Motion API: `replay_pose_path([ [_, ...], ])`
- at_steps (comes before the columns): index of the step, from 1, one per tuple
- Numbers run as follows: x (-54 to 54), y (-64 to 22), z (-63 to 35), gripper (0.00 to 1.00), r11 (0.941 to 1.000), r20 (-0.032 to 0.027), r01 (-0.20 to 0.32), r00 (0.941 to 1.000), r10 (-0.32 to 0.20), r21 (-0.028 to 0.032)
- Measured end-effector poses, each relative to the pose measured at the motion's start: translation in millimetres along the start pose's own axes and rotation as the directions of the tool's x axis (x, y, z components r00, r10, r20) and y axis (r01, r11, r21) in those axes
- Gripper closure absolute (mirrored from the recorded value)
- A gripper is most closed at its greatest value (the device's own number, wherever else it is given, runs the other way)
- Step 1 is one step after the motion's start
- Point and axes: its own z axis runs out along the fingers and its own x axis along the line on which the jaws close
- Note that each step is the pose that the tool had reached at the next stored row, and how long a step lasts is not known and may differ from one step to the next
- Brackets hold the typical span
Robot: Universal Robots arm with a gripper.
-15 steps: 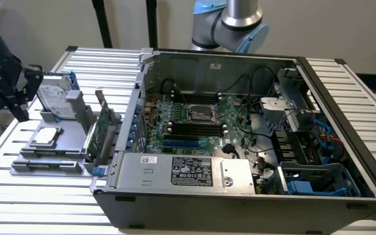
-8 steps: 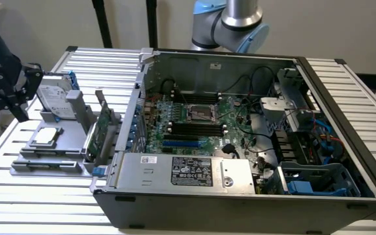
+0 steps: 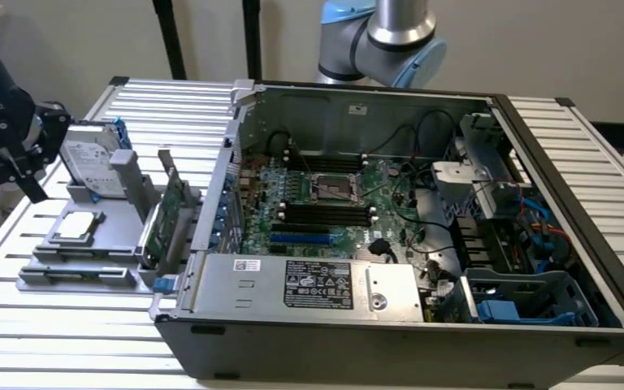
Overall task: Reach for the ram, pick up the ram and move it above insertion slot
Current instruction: 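Pick up the ram and move it above insertion slot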
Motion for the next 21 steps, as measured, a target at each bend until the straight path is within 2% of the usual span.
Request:
replay_pose_path([
  [3, 0.0, 0.0, -0.1, 0.89, 0.9985, -0.0019, 0.054, 0.9985, -0.054, 0.0000],
  [6, 0.0, 0.0, -0.2, 0.89, 0.9941, -0.0040, 0.109, 0.9941, -0.109, -0.0001],
  [11, 0.0, 0.0, -0.2, 0.89, 0.9802, -0.0072, 0.198, 0.9802, -0.198, -0.0006],
  [16, 0.0, 0.0, -0.4, 0.89, 0.9582, -0.0104, 0.286, 0.9581, -0.286, -0.0013],
  [21, 0.0, 0.0, -0.5, 0.89, 0.9282, -0.0136, 0.372, 0.9281, -0.372, -0.0024],
])
